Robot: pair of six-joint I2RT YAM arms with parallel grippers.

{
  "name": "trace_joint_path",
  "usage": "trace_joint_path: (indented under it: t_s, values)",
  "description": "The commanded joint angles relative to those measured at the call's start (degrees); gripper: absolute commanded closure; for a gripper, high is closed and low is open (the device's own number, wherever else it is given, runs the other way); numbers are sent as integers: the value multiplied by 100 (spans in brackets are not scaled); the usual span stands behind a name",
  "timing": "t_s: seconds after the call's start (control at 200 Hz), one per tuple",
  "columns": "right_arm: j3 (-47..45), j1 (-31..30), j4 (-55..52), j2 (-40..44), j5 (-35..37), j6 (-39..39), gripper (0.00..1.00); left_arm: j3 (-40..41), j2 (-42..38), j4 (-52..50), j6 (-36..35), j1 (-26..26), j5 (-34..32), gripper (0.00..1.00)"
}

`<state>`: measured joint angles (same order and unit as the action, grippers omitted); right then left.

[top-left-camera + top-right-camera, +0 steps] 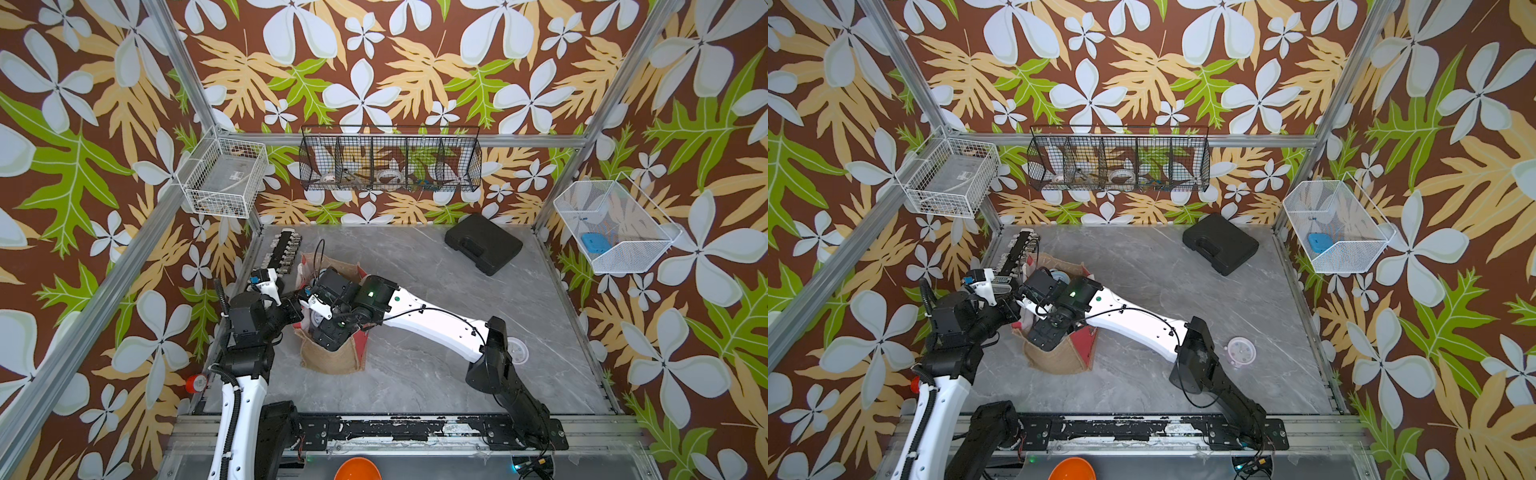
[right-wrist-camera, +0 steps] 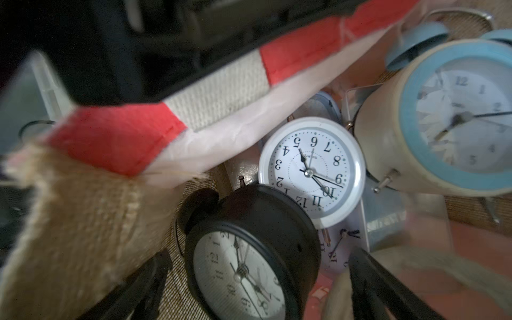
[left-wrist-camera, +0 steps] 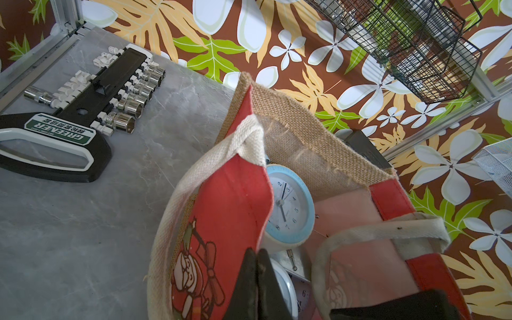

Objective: Put the alarm clock into the canvas bag
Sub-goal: Place the alarm at the canvas bag, then pick up the alarm from the center of the board.

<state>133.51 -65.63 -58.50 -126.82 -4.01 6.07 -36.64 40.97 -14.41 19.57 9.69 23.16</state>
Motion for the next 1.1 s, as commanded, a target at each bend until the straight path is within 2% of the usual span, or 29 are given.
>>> trace_joint_path:
  t_s: [0.0,0.27,0.48,0.896,1.096]
  values:
    - [-41,91,157,186,-78,171,0,6,-1,53,-15,-2,89,100]
    - [-152,383,109,569,305,259,0,8,-19,53,-22,4,115,100]
    - [-949,847,396,1317,562,445,1,17,-28,56,-23,5,129,100]
    - [-3666,2484,1139,3498,1129,1211,4,17,-37,53,-20,5,170,100]
    - [-5244,3602,1579,4659,1035,1876,4,17,-10,53,-21,5,185,100]
